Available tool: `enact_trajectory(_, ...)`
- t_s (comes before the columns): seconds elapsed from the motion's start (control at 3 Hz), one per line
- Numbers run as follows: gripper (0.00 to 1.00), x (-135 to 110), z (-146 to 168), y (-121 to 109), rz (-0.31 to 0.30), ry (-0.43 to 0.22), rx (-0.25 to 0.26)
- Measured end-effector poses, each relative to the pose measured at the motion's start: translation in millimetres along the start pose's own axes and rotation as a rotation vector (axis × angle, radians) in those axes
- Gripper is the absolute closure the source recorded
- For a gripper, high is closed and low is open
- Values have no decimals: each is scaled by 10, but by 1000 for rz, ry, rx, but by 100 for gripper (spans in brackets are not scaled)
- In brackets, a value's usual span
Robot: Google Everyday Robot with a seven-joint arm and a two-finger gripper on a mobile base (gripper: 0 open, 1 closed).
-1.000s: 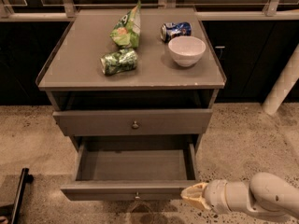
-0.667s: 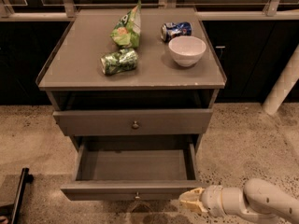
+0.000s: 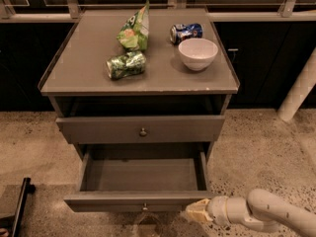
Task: Close middle drawer
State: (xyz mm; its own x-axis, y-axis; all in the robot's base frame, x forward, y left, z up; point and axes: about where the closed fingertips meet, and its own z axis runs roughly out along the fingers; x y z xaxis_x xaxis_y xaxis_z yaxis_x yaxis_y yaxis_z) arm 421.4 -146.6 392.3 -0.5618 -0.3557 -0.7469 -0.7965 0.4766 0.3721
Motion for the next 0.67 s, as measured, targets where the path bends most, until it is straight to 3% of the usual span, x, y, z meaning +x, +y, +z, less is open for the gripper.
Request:
enact_trajectory(0.33,100,-43,44,-115,-8,12,22)
enact_trajectory(0.67,100,-253,-19,-410,-40,20,124)
